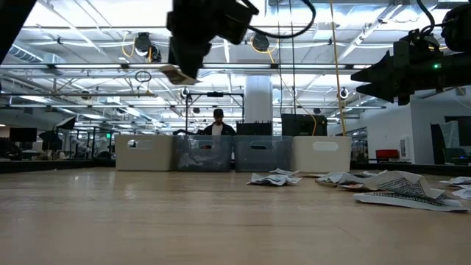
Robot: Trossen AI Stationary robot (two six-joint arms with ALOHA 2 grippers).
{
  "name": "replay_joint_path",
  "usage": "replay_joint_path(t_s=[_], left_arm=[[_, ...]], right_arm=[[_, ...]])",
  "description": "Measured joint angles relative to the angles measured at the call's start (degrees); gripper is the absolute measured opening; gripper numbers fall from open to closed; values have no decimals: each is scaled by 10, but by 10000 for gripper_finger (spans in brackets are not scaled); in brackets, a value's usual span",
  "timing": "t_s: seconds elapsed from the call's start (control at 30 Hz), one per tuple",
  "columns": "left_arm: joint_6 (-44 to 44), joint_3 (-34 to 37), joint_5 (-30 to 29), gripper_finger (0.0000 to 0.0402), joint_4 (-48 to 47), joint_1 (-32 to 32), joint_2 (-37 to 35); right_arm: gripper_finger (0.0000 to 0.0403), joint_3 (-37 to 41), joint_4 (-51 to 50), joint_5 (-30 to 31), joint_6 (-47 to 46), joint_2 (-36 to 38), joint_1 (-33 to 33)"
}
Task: Pick & Place First Aid Supplies
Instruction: Put the towelette pack into the left black bin
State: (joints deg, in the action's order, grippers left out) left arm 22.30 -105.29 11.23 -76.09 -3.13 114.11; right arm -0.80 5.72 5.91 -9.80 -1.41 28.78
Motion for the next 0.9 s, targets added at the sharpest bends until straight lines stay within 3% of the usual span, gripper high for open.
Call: replay_joint_path(t_s=[0.67,0.9], left_arm=[[-64,-4,-39,0,29,312,2],[-75,-4,-53,0,81,376,7]], right_arm=[[297,0,0,0,0,0,0],[297,0,0,0,0,0,0]])
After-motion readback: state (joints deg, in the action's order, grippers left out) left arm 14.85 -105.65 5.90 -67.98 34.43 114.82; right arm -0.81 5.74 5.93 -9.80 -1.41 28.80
